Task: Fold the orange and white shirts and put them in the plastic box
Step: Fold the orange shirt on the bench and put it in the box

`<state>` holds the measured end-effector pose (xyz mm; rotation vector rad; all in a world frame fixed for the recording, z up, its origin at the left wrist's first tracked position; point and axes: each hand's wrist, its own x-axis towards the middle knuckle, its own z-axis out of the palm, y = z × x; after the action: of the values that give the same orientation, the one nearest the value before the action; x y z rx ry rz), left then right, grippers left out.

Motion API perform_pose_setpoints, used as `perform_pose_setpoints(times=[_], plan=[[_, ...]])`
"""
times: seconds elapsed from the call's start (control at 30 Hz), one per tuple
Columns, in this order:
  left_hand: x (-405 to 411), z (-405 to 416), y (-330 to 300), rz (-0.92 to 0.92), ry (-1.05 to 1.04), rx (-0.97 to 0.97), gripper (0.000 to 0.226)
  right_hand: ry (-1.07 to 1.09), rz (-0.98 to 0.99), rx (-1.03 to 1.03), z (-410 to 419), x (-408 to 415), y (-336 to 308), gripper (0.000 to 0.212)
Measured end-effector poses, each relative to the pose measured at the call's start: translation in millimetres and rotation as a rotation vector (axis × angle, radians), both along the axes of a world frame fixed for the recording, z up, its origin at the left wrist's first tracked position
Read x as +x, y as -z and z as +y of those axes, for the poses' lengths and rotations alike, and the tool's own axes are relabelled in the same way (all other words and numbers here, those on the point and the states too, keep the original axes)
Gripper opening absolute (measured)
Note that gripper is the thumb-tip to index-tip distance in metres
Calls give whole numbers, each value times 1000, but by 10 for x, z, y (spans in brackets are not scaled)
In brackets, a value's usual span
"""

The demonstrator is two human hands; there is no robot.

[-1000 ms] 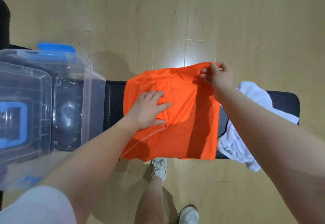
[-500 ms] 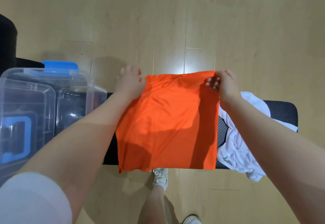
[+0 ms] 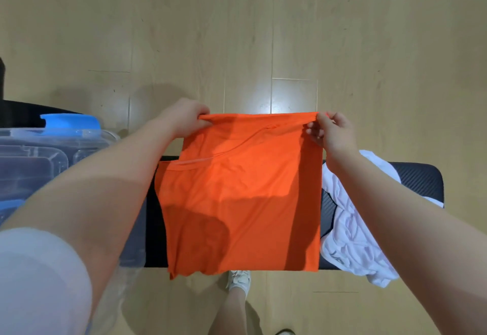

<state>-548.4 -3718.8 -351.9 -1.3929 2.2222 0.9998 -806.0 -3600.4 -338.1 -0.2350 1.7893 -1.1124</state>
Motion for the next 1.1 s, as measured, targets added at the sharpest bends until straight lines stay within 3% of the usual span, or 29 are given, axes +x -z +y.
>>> perform_pose_setpoints(times=[0.33,0.67,0.8,0.87,1.0,1.1], plan=[[-60,128,-580,103,-314,-559,25,22,-1,-198,-144,-92,-308,22],[355,1683,-930,157,-212,-603,19,-43,-127,-84,1369,199,-815,19],[592,2383,-959,90,-158,-563,21,-32,-78,-102,2074,455,-878,21],[696,2664,-922,46,-156,-558,22,-14,-109,-63,2348,564,-845,10],[863,3098,-760,52,-142,-556,23,59,-185,23,2733,704,-714,37],[923,3307,-574,57,-93,-528,23,6,-180,100,2912,726,-526,34]])
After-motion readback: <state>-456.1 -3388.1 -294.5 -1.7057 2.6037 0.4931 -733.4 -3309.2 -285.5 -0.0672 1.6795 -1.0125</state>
